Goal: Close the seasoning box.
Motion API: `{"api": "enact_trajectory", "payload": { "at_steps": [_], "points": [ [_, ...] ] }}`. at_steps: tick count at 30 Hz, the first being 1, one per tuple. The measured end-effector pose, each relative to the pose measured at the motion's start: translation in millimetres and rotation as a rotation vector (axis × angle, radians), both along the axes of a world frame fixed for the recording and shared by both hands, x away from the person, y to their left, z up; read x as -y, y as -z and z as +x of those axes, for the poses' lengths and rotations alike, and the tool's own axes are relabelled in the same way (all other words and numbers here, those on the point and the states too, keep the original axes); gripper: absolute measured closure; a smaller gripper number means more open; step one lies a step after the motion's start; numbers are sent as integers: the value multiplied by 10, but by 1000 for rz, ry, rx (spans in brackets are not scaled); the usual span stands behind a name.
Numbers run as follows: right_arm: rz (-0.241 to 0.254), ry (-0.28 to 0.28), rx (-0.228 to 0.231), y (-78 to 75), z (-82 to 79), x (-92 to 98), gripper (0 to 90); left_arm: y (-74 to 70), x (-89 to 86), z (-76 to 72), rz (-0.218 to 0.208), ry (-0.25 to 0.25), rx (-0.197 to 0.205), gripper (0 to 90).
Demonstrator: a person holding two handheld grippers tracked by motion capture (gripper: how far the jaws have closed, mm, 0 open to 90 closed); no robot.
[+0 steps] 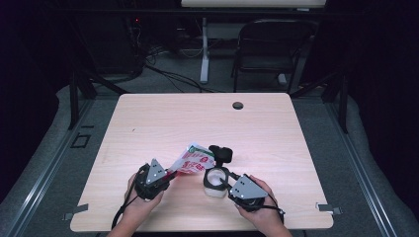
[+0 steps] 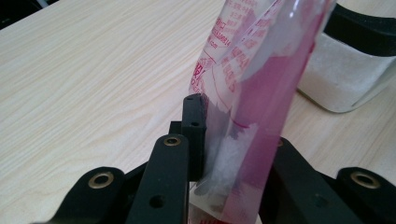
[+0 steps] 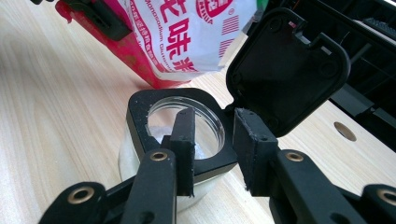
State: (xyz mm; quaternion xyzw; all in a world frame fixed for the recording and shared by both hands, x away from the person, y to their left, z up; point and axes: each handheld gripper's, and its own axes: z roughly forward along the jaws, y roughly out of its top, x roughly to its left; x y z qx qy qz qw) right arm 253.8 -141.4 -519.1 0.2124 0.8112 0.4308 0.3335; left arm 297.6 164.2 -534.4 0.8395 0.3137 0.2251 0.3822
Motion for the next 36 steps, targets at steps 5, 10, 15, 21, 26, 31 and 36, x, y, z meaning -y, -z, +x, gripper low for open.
{"api": "enact_trajectory", "payload": {
  "at_steps": [5, 10, 15, 21, 26, 31, 36],
  "points": [
    [0, 1, 0, 0, -1, 0, 695, 19, -37, 19, -24, -12, -18, 802],
    [1, 1, 2, -1, -2, 0, 695, 29, -63, 33, -34, -18, -27, 802],
    [0, 1, 1, -3, -1, 5, 695, 57, -99, 43, -47, -27, -39, 802],
    [0, 1, 1, -1, -1, 3, 695, 90, -174, 77, -85, -59, -66, 801],
    [1, 2, 1, 1, 2, 3, 695, 101, -220, 100, -106, -78, -88, 797],
    [-2, 2, 2, 7, 1, -3, 695, 125, -303, 152, -146, -112, -142, 785],
    [-4, 2, -2, 8, 2, -4, 694, 158, -335, 170, -150, -126, -158, 781]
  ]
}}
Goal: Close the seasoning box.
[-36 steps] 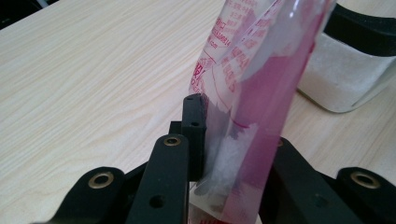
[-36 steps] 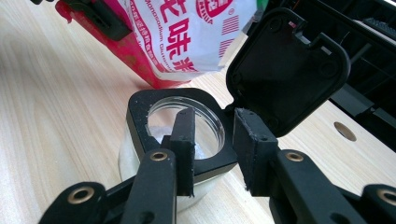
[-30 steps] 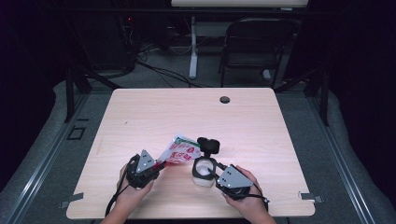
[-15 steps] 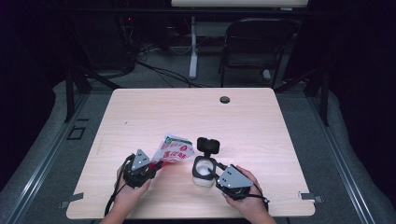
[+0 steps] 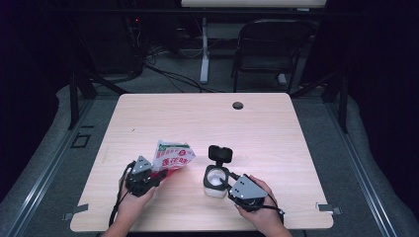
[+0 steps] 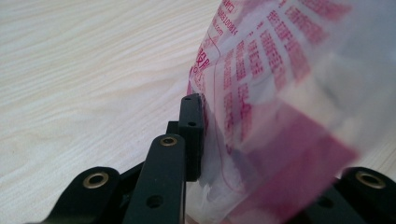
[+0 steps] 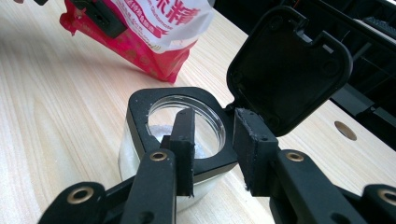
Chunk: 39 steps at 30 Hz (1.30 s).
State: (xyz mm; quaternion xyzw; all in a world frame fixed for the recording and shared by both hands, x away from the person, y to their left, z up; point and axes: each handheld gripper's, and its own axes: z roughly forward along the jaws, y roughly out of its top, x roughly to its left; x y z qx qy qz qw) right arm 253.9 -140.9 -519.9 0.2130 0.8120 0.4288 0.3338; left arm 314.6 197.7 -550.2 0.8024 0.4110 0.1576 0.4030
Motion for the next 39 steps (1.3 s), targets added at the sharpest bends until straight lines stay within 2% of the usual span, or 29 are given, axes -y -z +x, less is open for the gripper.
{"api": "enact_trajectory", "payload": {
  "at_steps": [4, 5, 8, 15, 20, 29, 32, 35, 36, 39],
  "points": [
    [-3, 0, -2, 2, 0, -3, 694, 56, -35, 14, -23, -26, -19, 778],
    [-6, 0, -1, 2, -2, -3, 694, 77, -58, 24, -43, -32, -35, 778],
    [-2, 0, -3, 4, -1, -3, 694, 101, -90, 37, -68, -59, -47, 780],
    [-2, -1, -2, 3, 0, 0, 694, 116, -118, 46, -42, -100, -19, 790],
    [-3, -3, -2, 6, -1, -2, 694, 131, -161, 57, -39, -137, -12, 791],
    [-5, -3, -4, 9, -2, -3, 694, 143, -297, 69, -21, -240, 8, 791],
    [-5, -3, -5, 9, -1, 1, 694, 146, -318, 71, -14, -258, 15, 790],
    [-3, -2, -5, 9, 2, 4, 694, 149, -332, 80, 16, -286, 33, 786],
    [-4, -3, -6, 10, 3, 5, 693, 149, -333, 82, 36, -289, 39, 785],
    [-3, -3, -6, 11, 2, 3, 692, 158, -323, 84, 47, -278, 46, 778]
  ]
}}
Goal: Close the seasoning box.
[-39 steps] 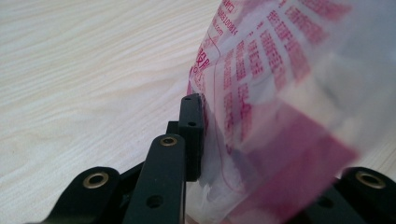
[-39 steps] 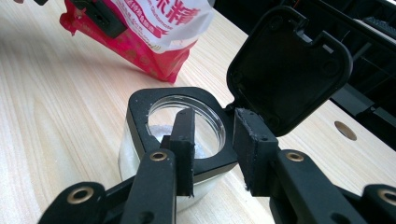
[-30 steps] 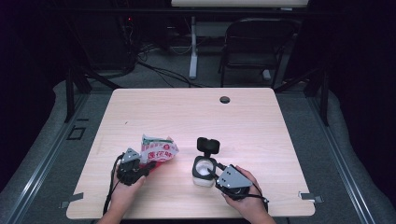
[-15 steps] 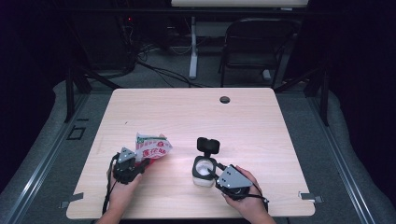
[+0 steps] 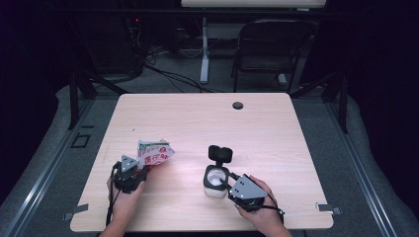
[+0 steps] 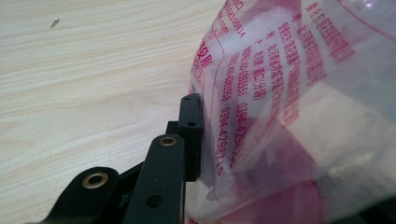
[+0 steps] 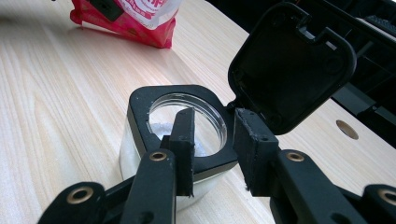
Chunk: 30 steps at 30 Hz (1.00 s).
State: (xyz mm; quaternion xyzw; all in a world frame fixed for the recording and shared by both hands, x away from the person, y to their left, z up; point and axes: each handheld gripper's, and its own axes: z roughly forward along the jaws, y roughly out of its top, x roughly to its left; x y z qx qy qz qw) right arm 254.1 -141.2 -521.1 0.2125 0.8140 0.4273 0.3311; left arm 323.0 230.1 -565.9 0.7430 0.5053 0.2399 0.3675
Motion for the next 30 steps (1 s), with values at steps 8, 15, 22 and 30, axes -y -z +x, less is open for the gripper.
{"api": "enact_trajectory", "payload": {
  "at_steps": [8, 15, 22, 30],
  "points": [
    [4, 5, 3, -3, -1, 13, 691, 28, 66, -17, 21, 75, 3, 688],
    [7, 6, 2, -6, 2, 29, 688, 54, 117, -24, 44, 119, -7, 565],
    [7, 7, -2, -3, 13, 29, 685, 80, 132, -32, 79, 144, -11, 485],
    [14, 9, -6, 3, 14, 39, 673, 96, 117, -25, 104, 132, -12, 451]
  ]
}}
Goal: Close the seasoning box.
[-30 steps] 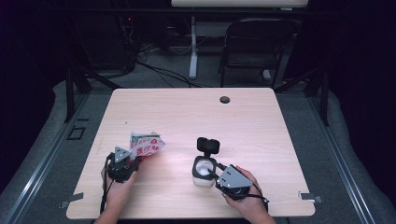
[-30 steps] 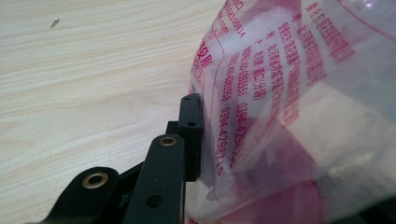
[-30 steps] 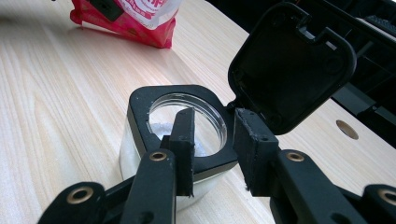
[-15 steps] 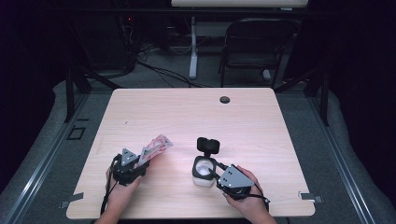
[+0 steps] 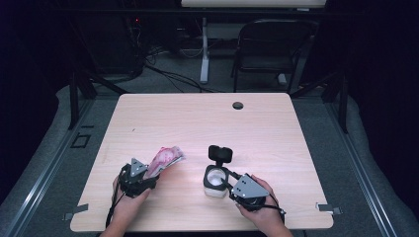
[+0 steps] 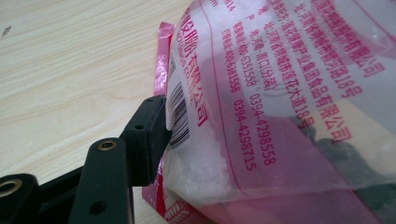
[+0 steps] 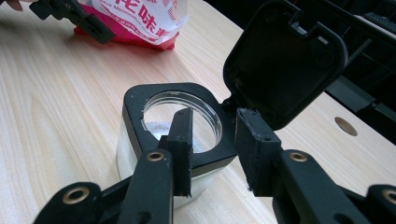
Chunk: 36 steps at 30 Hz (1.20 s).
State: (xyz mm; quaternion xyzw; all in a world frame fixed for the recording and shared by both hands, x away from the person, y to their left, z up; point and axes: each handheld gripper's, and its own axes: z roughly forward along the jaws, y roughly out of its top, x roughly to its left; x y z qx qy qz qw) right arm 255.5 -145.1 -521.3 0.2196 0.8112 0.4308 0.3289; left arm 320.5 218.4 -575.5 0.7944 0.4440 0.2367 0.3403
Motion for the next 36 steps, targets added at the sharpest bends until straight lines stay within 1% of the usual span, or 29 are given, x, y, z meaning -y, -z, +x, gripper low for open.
{"api": "enact_trajectory", "payload": {
  "at_steps": [1, 4, 5, 8, 9, 10, 11, 12, 13, 17, 18, 19, 22, 26, 27, 31, 32, 36],
  "points": [
    [0, 0, 0, 0, 0, 0, 673, 0, 0, 0, 0, 0, 0, 451],
    [5, 2, 0, 3, -1, 13, 672, 6, 2, 11, 41, -18, 7, 465],
    [5, 2, 0, 3, -1, 13, 672, 8, -2, 16, 49, -19, 4, 465],
    [10, 4, -3, -2, 3, 22, 670, 6, 4, 9, 78, 11, 4, 438],
    [10, 4, -3, -2, 3, 22, 670, 6, 4, 9, 78, 11, 4, 420],
    [9, 7, -2, -2, 6, 24, 669, 0, 25, -5, 90, 40, 10, 398],
    [9, 7, -2, -2, 6, 24, 669, 0, 25, -5, 90, 40, 10, 384],
    [10, 7, -3, -3, 6, 24, 669, -5, 37, -12, 93, 55, 9, 384],
    [13, 5, -3, -5, 4, 25, 664, -14, 42, -14, 102, 68, 6, 358],
    [13, 4, 1, -9, 0, 35, 662, -60, 64, -29, 109, 93, -2, 348],
    [14, 4, 1, -11, -1, 39, 661, -75, 70, -37, 113, 103, -6, 347],
    [17, 7, 1, -12, -2, 43, 661, -86, 79, -45, 121, 111, -1, 347],
    [20, 9, 2, -14, 0, 58, 659, -121, 95, -73, 133, 135, -12, 348],
    [23, 9, 2, -15, 4, 60, 655, -140, 80, -101, 129, 151, -17, 348],
    [21, 11, 2, -13, 5, 58, 653, -141, 68, -109, 123, 150, -22, 348],
    [22, 13, -4, -11, 0, 65, 643, -143, -15, -150, 104, 138, -20, 350],
    [24, 14, -4, -11, 1, 66, 640, -144, -34, -156, 94, 138, -26, 352],
    [27, 15, -5, -4, 7, 64, 623, -123, -85, -174, 35, 122, -21, 350]
  ]
}}
